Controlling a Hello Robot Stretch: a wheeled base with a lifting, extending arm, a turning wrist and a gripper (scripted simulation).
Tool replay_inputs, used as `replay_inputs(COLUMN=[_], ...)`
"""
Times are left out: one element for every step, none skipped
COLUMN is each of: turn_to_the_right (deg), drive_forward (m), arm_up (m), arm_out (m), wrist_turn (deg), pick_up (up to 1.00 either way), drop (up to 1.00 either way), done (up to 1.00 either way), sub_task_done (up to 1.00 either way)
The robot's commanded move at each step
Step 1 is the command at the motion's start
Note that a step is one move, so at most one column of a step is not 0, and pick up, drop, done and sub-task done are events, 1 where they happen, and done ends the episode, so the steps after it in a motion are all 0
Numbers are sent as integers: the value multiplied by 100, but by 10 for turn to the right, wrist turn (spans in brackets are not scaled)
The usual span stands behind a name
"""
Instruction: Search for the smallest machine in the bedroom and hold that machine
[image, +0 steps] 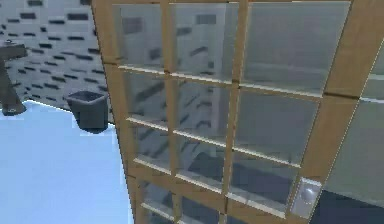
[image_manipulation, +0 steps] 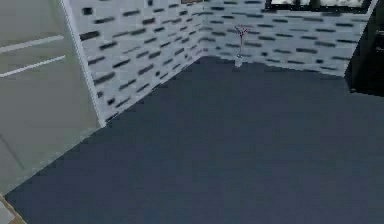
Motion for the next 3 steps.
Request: replay_inputs(turn_to_the_right=[-300, 0, -60], drive_forward=[0, 5, 0], arm_up=[0, 0, 0], arm_out=[0, 0, 0], wrist_turn=[0, 0, 0], pick_up=[0, 0, 0], drop=[0, 0, 0], done=[0, 0, 0], sub_task_done=[0, 0, 0])
